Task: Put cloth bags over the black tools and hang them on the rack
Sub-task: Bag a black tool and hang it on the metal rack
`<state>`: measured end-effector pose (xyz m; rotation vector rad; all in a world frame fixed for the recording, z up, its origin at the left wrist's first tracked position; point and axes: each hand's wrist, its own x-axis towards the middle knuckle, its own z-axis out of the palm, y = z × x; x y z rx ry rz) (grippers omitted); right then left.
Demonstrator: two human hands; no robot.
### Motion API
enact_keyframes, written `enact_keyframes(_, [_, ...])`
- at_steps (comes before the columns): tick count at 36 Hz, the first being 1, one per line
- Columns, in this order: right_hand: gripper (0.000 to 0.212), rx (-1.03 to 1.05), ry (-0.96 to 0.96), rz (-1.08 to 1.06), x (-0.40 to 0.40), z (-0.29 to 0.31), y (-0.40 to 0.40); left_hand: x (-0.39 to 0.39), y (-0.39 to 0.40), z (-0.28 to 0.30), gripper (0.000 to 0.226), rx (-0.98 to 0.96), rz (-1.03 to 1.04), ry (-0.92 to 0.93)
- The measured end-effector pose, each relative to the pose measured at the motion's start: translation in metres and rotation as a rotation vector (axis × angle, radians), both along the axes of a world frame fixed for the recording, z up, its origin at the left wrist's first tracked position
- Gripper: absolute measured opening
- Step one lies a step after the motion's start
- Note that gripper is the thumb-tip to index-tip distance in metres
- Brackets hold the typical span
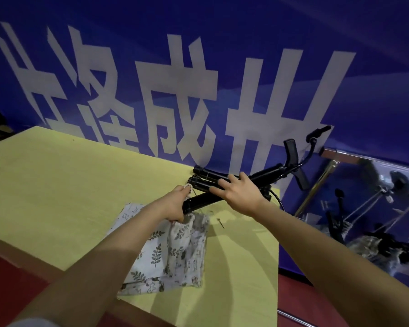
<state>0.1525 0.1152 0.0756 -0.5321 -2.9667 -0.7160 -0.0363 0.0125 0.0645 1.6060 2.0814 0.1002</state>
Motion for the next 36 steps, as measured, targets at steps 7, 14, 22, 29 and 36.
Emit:
enact_keyframes(7, [0.053, 0.107, -0.039, -0.017, -0.003, 0.01, 0.004, 0.003, 0.011, 0.012, 0.096, 0.106, 0.033, -0.065])
enact_keyframes(14, [0.054, 0.222, 0.064, 0.101, -0.007, 0.017, 0.009, 0.006, 0.016, 0.009, 0.108, 0.114, 0.087, -0.149])
enact_keyframes(22, [0.052, 0.145, 0.144, 0.035, 0.002, 0.022, 0.02, -0.013, 0.008, 0.006, 0.093, 0.031, 0.141, -0.145])
enact_keyframes(29, [0.057, -0.181, 0.258, -0.183, 0.007, 0.026, 0.019, -0.02, -0.002, 0.0, 0.096, 0.146, 0.317, -0.331])
enact_keyframes(36, [0.051, -0.673, 0.45, -0.291, 0.002, 0.029, 0.014, -0.021, 0.005, 0.0, 0.093, 0.227, 0.369, -0.529])
